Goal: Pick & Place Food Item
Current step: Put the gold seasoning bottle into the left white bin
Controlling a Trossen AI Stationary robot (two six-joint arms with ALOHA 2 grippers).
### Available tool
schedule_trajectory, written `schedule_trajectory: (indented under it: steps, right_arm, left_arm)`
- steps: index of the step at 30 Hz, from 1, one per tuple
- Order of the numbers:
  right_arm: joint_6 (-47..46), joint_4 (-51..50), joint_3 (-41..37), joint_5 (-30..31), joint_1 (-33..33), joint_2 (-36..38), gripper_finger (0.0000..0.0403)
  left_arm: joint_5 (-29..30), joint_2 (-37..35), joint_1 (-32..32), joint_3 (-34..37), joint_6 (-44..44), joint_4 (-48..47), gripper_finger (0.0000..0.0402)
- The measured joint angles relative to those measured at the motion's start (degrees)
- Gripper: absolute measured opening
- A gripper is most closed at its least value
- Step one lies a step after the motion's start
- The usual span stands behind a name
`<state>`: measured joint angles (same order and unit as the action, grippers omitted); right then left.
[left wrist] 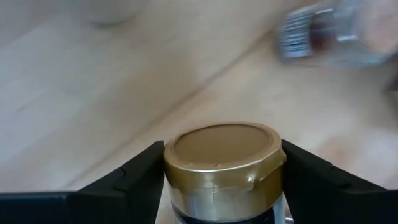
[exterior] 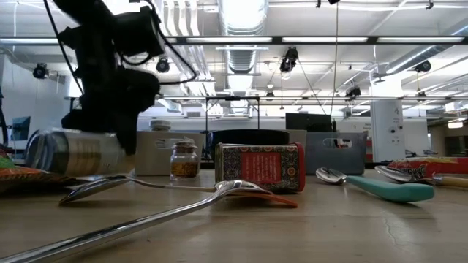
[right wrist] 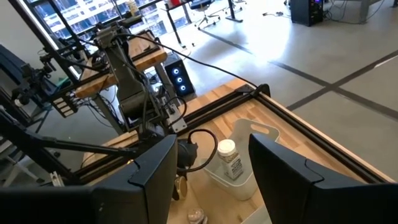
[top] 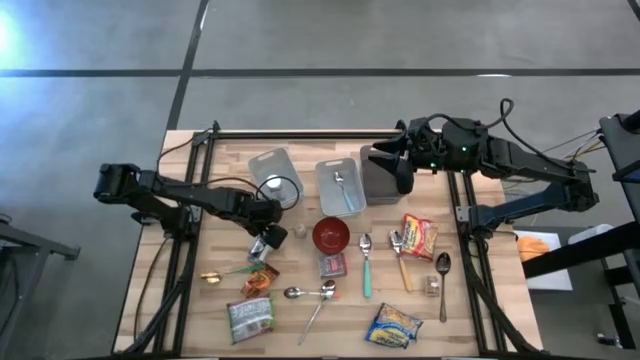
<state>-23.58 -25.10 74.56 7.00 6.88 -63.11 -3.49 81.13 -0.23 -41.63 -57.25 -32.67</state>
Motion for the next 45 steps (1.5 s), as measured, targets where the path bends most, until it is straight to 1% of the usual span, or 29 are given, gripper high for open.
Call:
schedule_trajectory:
  steps: [4, 6, 10, 16, 21, 24, 28, 32, 36, 41, 43, 45]
  right_arm:
    - [-0.4, 0.0, 0.0, -0.1, 0.0, 0.0, 0.0196]
    - [-0.7, 0.0, 0.0, -0.8, 0.0, 0.0, 0.0196]
    - [-3.0, 0.0, 0.0, -3.0, 0.0, 0.0, 0.0196]
    - [-6.3, 0.1, 0.0, -3.4, 0.0, -0.6, 0.0196]
    - [-6.5, -0.1, 0.0, -8.3, -0.5, -4.3, 0.0196]
    - [-7.2, 2.7, 0.0, -12.3, -0.7, -8.2, 0.0196]
    - [-8.9, 12.7, 0.0, -20.7, -0.6, -13.4, 0.0196]
    - [-15.3, 20.9, 0.0, -24.3, -0.4, -17.3, 0.0196]
    - [-17.0, 22.4, 0.0, -26.6, 0.1, -19.5, 0.0196]
    - [-17.0, 23.7, 0.0, -28.9, 0.0, -20.9, 0.0199]
    - [-17.0, 24.8, 0.0, -29.2, 0.0, -21.1, 0.0208]
    - [-17.0, 24.9, 0.0, -29.3, 0.1, -21.1, 0.0225]
  left_arm:
    - [-0.3, -2.4, -0.1, -2.7, 0.0, -0.6, 0.0256]
    - [0.5, -4.2, -0.1, -4.3, 0.5, -0.8, 0.0256]
    - [5.1, -8.2, 0.1, -7.9, 2.9, -2.2, 0.0256]
    - [14.2, -12.9, 0.3, -14.1, 8.8, -0.3, 0.0256]
    - [18.9, -13.1, 0.9, -20.8, 16.3, 3.9, 0.0256]
    - [20.7, -13.1, 1.6, -23.9, 19.9, 4.6, 0.0256]
    - [21.5, -13.2, 2.3, -26.9, 23.9, 4.1, 0.0256]
    - [21.3, -13.2, 2.3, -27.9, 25.3, 4.2, 0.0256]
    - [21.3, -13.3, 2.3, -27.9, 25.4, 4.6, 0.0256]
    - [20.6, -13.4, 2.3, -27.8, 26.5, 8.9, 0.0256]
    - [19.9, -13.4, 2.3, -27.7, 27.4, 11.7, 0.0256]
    - [19.1, -13.5, 2.3, -27.7, 28.1, 14.1, 0.0256]
